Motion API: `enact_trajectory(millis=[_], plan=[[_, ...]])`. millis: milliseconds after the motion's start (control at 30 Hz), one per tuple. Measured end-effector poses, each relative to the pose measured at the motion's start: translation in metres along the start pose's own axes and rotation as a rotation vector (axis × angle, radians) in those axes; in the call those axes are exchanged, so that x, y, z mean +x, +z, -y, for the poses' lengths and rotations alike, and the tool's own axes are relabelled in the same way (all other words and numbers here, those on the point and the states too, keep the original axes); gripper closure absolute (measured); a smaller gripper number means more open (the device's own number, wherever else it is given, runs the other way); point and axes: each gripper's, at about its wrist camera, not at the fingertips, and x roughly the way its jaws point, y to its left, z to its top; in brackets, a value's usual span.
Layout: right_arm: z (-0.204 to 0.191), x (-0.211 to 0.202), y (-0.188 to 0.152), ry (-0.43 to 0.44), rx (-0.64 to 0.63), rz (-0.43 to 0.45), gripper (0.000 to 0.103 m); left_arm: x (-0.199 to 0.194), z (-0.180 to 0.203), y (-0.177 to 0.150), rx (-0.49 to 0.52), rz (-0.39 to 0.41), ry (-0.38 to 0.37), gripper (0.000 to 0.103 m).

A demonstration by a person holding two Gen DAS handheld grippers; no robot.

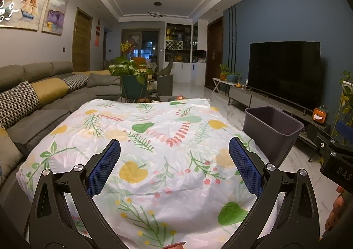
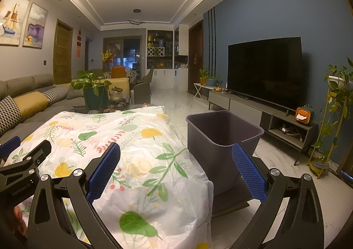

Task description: Collect trash

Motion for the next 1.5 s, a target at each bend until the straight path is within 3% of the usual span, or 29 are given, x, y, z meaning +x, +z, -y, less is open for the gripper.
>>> enact_trajectory(millis=[1500], plan=[[0.0007,-0.0037,0.0019,-0.009,0.007,0.006,0.006,-0.0028,0.0035,-0.0019,-0.005,-0.002,-0.020,0.006]])
